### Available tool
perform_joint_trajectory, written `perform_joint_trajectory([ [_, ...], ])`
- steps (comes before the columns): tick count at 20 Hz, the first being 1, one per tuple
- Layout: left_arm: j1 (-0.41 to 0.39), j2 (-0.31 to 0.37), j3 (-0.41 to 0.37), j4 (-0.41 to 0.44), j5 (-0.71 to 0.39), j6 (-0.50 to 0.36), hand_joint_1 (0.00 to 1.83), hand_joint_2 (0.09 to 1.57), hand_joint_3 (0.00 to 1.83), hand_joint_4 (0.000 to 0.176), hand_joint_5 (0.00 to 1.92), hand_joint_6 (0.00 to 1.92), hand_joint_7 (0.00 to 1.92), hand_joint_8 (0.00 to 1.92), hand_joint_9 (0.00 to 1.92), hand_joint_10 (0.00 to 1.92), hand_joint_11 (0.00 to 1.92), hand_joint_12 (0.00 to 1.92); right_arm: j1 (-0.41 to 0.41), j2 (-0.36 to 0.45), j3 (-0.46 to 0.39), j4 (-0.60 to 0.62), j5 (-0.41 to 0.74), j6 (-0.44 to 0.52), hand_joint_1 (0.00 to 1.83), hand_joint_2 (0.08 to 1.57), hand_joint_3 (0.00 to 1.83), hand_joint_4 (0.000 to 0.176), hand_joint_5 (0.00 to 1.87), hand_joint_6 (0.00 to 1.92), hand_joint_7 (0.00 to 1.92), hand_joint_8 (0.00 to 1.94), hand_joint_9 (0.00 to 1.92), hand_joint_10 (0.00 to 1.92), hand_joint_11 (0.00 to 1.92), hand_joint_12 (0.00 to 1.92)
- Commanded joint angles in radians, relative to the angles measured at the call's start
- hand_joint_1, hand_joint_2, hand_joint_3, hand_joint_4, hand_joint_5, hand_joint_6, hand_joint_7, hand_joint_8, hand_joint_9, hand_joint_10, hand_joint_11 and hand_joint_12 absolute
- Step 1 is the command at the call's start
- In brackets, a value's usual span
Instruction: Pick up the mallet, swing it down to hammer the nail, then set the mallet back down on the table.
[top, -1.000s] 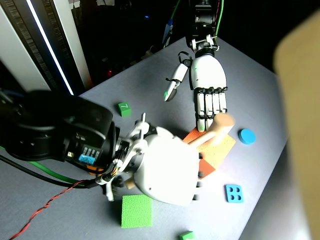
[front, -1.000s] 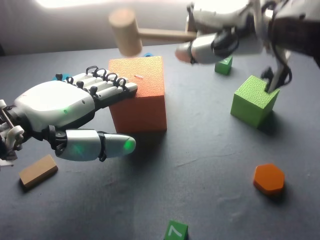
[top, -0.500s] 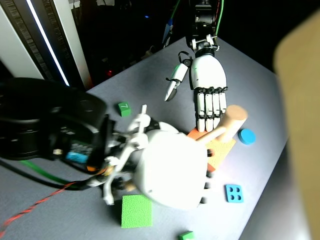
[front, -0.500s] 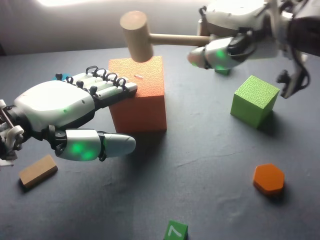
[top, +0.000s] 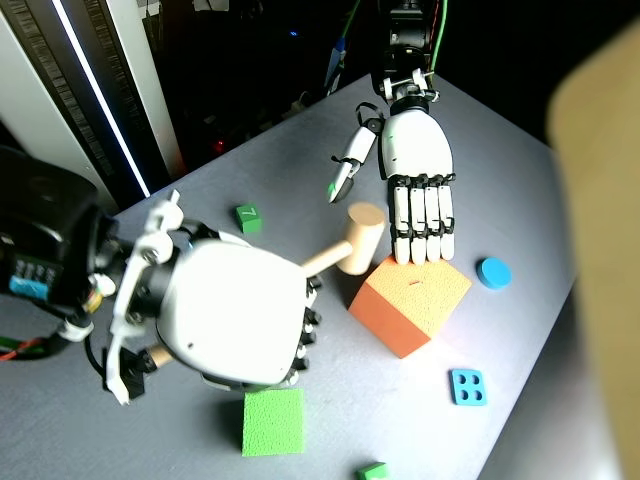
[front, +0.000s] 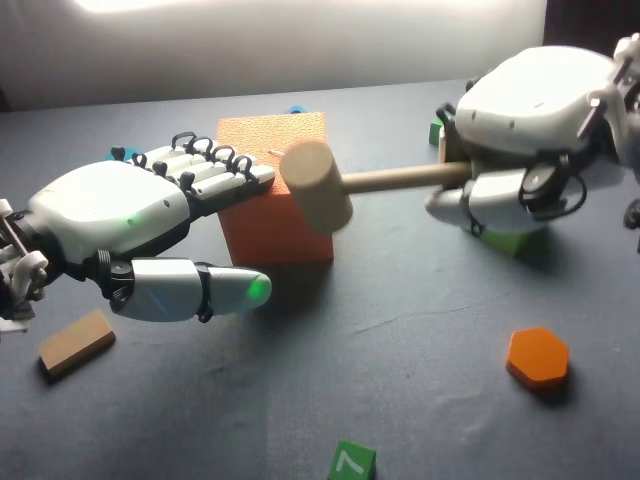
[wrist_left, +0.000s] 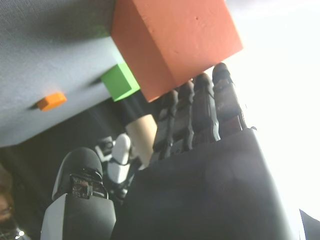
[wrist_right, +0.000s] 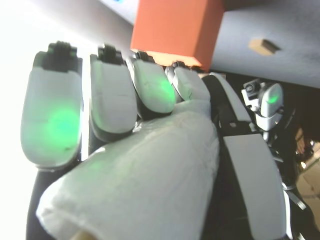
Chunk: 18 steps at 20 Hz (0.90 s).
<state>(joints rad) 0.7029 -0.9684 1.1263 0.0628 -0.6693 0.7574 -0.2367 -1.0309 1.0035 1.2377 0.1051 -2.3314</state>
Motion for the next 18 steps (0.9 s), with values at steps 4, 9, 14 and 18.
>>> perform_joint_trajectory([
  [4,-0.016,-0.003,0.011,-0.006,-0.059,-0.005,0.0,1.18,0.0,0.0,0.12,0.0,0.13,0.0,0.09,0.0,0.03,0.02,-0.044,-0.03,-0.005,-0.006,0.055,-0.065,0.23,1.57,0.01,0.176,1.33,1.92,1.55,1.94,1.63,1.92,1.64,1.92],
  [9,-0.032,0.004,0.016,-0.006,-0.059,-0.005,0.0,1.18,0.0,0.0,0.12,0.0,0.12,0.0,0.09,0.0,0.02,0.02,-0.085,-0.119,0.04,-0.006,0.058,-0.136,0.21,1.57,0.02,0.176,1.33,1.92,1.56,1.94,1.64,1.92,1.65,1.92],
  [14,-0.065,0.021,0.016,-0.005,-0.059,-0.005,0.0,1.18,0.0,0.0,0.13,0.01,0.13,0.0,0.09,0.0,0.02,0.03,-0.113,-0.191,0.071,-0.006,0.063,-0.166,0.28,1.56,0.0,0.176,1.31,1.92,1.54,1.94,1.62,1.92,1.64,1.92],
  [18,-0.1,0.042,0.014,-0.001,-0.05,-0.005,0.0,1.18,0.0,0.0,0.13,0.0,0.14,0.0,0.09,0.0,0.02,0.03,-0.122,-0.235,0.102,-0.007,0.072,-0.167,0.23,1.57,0.0,0.176,1.33,1.92,1.56,1.94,1.64,1.92,1.65,1.92],
])
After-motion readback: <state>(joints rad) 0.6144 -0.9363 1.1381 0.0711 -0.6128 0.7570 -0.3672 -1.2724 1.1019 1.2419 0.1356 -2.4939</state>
